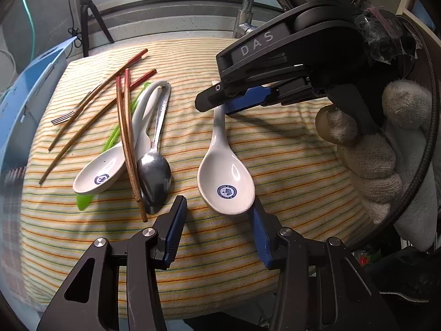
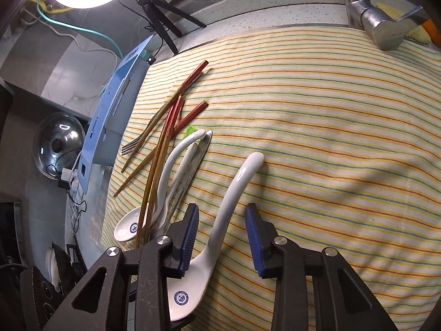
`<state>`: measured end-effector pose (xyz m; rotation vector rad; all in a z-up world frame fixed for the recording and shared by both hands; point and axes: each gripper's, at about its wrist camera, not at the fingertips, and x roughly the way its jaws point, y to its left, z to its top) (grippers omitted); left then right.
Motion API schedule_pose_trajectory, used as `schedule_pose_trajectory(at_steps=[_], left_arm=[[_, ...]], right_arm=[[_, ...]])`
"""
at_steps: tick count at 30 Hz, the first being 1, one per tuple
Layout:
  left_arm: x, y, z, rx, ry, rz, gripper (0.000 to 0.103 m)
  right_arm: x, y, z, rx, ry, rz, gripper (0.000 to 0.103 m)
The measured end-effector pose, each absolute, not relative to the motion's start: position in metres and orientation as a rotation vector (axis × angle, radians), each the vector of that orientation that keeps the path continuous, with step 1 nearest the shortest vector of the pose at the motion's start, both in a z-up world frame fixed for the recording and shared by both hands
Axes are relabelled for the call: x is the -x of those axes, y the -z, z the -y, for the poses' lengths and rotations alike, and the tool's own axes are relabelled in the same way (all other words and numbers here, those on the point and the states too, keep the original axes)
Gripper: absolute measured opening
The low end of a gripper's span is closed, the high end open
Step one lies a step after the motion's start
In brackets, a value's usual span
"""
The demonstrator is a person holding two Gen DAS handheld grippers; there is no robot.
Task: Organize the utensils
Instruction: 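Reach the right gripper to the white ceramic spoon and grasp its handle, then carry the white spoon into the blue basket and open the right gripper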
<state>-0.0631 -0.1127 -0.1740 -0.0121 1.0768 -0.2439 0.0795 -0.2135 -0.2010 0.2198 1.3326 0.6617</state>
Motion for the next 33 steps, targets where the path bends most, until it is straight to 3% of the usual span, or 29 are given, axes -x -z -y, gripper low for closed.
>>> schedule_pose_trajectory(at_steps=[1,3,5,9,20,33], left_arm=[[0.063,0.174,0.113,0.014,0.247,-1.077,0.042],[0.063,0.175,0.113,0.026,0.261,-1.081,0.029],[0.063,0.174,0.112,0.035,0.271,-1.082,0.028],[0.063,0.173,0.111,0.038,0.274,-1.079,0.025],[0.065,0.150,0.088,0.072,0.241,-1.021,0.024],[0.051,0.107,-0.013,0.080,0.134,-0.920,0.024]], right_arm=[[-0.080,0.202,0.212,-0.217,-0.663,-1.334,0.025],[-0.080,0.203,0.211,-0.216,-0.666,-1.340,0.017],[-0.079,0.204,0.210,-0.225,-0.669,-1.346,0.012],[-0.079,0.205,0.211,-0.239,-0.667,-1.344,0.012],[-0.076,0.167,0.189,-0.239,-0.735,-1.282,0.009],[-0.094,0.111,0.073,-0.213,-0.868,-1.188,0.009]])
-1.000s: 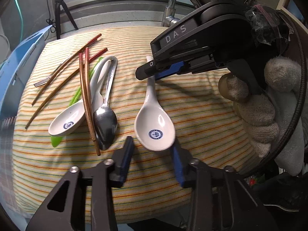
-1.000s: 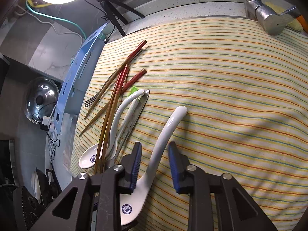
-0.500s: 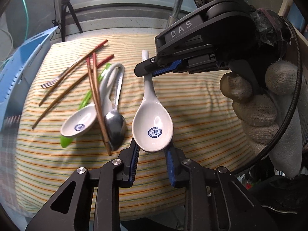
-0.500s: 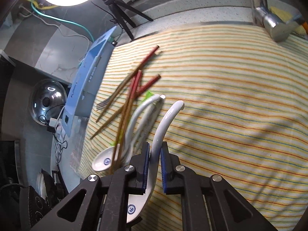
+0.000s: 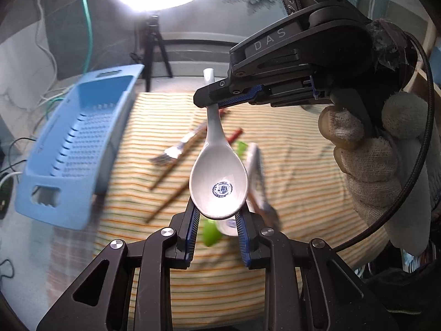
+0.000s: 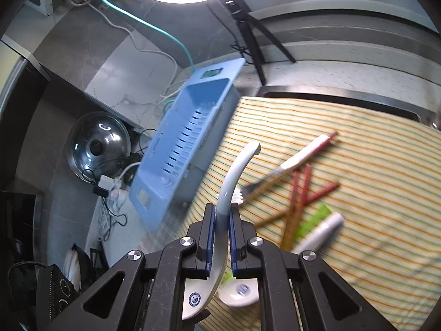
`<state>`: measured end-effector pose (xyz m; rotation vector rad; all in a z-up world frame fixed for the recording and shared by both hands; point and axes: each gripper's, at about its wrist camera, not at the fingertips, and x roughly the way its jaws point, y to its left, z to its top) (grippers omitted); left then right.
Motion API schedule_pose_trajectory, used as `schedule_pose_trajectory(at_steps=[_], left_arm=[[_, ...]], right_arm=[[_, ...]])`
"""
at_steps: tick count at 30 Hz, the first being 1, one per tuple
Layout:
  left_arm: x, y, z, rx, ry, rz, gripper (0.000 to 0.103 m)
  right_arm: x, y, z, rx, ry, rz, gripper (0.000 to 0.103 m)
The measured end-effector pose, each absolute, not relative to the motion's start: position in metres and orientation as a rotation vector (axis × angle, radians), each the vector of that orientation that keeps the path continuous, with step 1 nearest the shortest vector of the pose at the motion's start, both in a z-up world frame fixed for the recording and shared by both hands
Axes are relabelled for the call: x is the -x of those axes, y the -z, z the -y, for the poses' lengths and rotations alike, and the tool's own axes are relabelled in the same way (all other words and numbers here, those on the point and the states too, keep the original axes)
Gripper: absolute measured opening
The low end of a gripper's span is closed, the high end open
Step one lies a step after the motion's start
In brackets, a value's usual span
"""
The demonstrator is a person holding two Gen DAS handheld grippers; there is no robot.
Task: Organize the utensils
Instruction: 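Carry the white spoon into the blue basket and open the right gripper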
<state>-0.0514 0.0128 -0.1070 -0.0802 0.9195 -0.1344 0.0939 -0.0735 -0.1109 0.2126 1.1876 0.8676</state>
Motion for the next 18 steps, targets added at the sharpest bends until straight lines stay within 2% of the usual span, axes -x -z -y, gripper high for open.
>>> schedule_pose_trajectory(at_steps=[9,18], left_arm=[[0.030,0.099,-0.103,0.074,0.045,-0.899,0.024],[0.002,0.112,-0.177,0.087,-0.007,-0.926,0.024]], right_arm=[[-0.117,0.098,-0.036,-0.170,-0.923,-1.153,0.009],[-0.147,0.116,-0.117,-0.136,-0.936,-1.173,0.009]])
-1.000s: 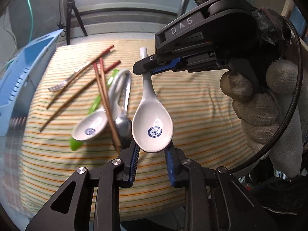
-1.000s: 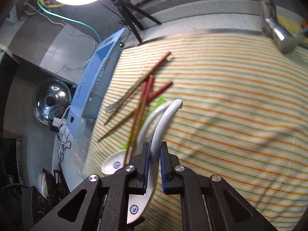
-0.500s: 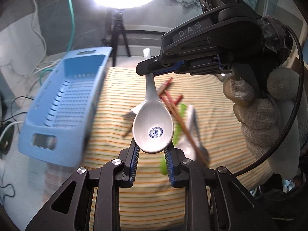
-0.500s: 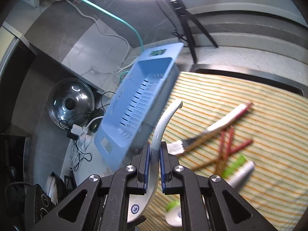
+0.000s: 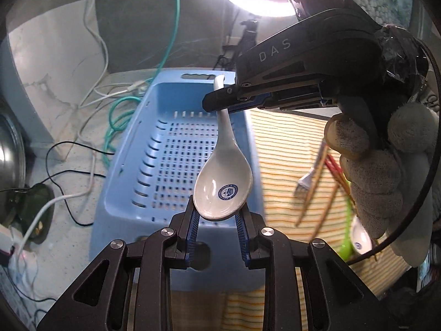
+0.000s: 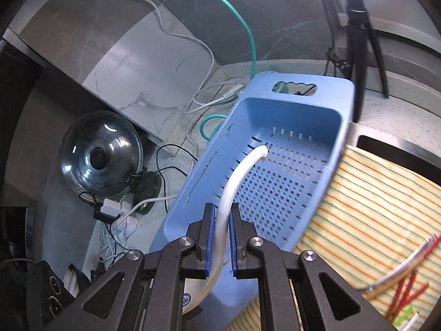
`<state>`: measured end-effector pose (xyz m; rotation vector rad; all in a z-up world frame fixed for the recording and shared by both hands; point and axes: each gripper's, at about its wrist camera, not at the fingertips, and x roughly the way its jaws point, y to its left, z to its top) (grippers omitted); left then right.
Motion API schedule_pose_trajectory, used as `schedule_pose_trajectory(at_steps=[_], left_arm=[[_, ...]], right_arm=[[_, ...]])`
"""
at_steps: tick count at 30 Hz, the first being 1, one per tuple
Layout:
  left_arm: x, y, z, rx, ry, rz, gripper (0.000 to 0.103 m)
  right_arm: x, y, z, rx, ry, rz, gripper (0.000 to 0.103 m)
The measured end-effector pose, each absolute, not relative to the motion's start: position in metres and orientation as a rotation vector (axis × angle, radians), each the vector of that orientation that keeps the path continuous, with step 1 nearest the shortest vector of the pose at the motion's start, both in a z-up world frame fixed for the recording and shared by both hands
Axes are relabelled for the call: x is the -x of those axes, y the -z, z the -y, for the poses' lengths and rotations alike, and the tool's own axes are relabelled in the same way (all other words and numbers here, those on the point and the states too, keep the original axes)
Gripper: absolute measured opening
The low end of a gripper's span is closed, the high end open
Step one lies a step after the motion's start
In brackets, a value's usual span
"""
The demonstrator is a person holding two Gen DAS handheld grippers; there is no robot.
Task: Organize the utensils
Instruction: 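Carry the white spoon into the blue basket and open the right gripper, then move both grippers back over the utensils on the towel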
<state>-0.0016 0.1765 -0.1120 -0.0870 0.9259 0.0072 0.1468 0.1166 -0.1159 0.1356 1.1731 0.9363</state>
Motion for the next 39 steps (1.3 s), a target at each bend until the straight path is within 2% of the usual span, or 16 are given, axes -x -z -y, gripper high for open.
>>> schedule_pose_trajectory(at_steps=[9,13,14,15,16,17,30,39], left_arm=[[-0.013,0.129,-0.216,0.087,-0.051,-0.958,0.024],[-0.017,0.130,-0.220,0.072,-0.081,-0.964,0.025],[-0.018,0.130,-0.221,0.075,-0.088,-0.967,0.029],[-0.018,0.130,-0.222,0.081,-0.096,-0.968,0.038],[-0.017,0.129,-0.224,0.086,-0.107,-0.963,0.044],[-0.017,0.128,-0.224,0.089,-0.115,-0.958,0.051],[0.001,0.107,-0.209,0.090,-0.156,-0.929,0.051],[0.026,0.084,-0.173,0.074,-0.178,-0.903,0.051]], right_arm=[[-0.166,0.143,-0.156,-0.113,-0.929,-1.209,0.010],[-0.167,0.147,-0.168,-0.058,-0.924,-1.208,0.014],[-0.167,0.148,-0.170,-0.038,-0.923,-1.216,0.023],[-0.166,0.148,-0.171,-0.031,-0.926,-1.220,0.031],[-0.165,0.148,-0.171,-0.027,-0.924,-1.214,0.050],[-0.164,0.145,-0.169,-0.026,-0.921,-1.201,0.060],[-0.153,0.117,-0.134,-0.035,-0.922,-1.160,0.060],[-0.139,0.079,-0.072,-0.075,-0.937,-1.115,0.060]])
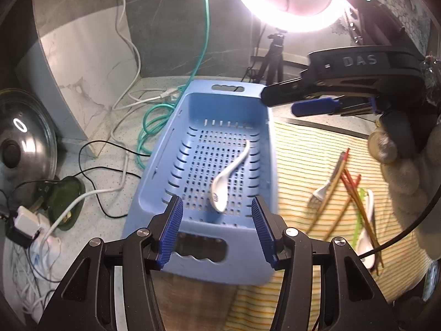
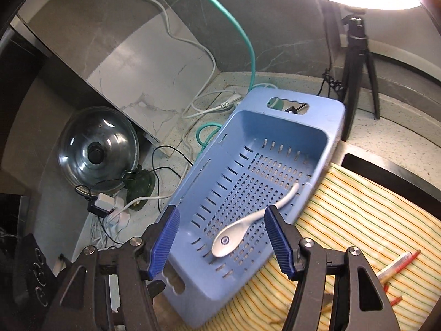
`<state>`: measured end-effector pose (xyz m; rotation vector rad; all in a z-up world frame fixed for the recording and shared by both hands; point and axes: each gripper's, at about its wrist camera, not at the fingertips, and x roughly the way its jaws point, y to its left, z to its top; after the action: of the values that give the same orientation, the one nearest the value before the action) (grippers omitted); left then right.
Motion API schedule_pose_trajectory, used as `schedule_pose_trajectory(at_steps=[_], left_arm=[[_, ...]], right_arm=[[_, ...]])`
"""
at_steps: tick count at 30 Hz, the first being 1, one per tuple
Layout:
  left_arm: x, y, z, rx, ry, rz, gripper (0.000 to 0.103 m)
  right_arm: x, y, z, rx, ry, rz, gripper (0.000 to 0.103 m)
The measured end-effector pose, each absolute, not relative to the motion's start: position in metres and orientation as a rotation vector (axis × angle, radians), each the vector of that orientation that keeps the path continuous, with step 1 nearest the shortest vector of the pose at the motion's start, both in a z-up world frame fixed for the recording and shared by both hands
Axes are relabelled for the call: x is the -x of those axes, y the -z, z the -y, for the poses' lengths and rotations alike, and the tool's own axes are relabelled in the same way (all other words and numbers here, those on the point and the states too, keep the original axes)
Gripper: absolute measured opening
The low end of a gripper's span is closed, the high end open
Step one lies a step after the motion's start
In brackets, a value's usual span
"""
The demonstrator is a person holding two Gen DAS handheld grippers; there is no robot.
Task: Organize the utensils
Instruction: 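Move both grippers back over the utensils on the towel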
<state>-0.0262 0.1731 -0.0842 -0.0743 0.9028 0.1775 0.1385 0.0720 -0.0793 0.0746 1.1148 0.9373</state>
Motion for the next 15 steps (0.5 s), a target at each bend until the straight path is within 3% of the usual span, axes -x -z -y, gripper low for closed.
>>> schedule_pose_trajectory(at_steps=[15], left_arm=[[0.058,0.068,-0.086,0.064,-0.097,-0.881,0.051]], right_arm=[[-0.117,0.044,0.085,-0.216,-0.952,-0.988,0.060]])
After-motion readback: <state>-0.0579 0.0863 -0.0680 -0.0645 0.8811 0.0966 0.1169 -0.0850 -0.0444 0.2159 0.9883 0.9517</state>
